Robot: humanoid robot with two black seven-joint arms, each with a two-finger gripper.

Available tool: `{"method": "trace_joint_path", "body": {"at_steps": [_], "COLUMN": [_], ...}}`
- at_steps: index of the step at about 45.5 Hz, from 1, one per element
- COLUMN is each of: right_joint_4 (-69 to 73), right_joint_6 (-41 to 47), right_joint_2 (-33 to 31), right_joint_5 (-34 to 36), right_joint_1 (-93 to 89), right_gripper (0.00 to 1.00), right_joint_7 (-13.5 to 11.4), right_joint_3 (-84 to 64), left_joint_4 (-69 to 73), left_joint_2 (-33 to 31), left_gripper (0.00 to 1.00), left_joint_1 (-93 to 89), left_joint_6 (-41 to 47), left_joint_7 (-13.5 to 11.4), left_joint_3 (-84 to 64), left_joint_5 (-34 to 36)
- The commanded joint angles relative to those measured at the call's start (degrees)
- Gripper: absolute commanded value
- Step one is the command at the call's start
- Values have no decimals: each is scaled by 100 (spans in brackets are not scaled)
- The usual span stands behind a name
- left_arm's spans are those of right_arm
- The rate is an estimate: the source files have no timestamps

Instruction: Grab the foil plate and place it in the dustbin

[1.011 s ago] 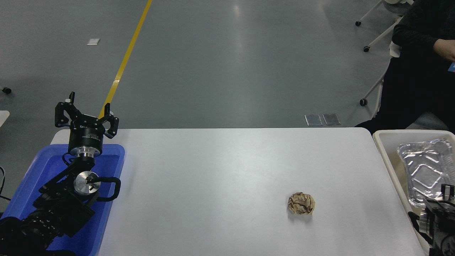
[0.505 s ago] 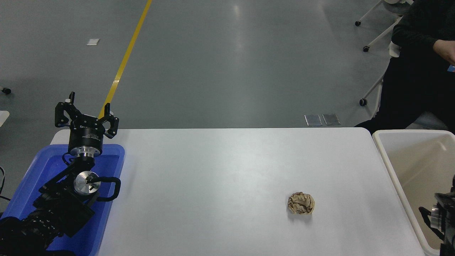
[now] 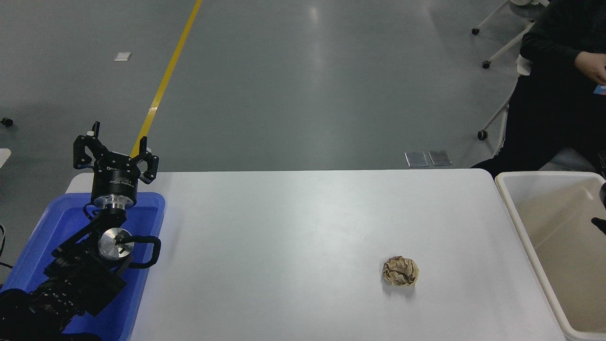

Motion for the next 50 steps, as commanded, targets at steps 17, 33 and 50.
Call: {"method": "trace_joint_path", "body": {"at_steps": [17, 33, 50], "right_joint_4": [5776, 7526, 7975], "right_joint_6": [417, 504, 2252], "right_joint_2": [-1828, -467, 764], "right_joint_5": [-1991, -1938, -1428], "right_joint_1": [4381, 6579, 7405], "right_gripper": [100, 100, 100], "right_joint_7": [11, 19, 28], "right_joint_3": [-3586, -5328, -5030], "left_joint_4": [0, 0, 0], "left_joint_2": [0, 0, 0], "left_gripper": [99, 99, 99], "left_joint_1": [0, 0, 0], "left_joint_6": [1, 1, 1], "left_joint_7": [0, 0, 0], "left_joint_3": [2, 2, 2], "left_joint_5": [0, 0, 0]}}
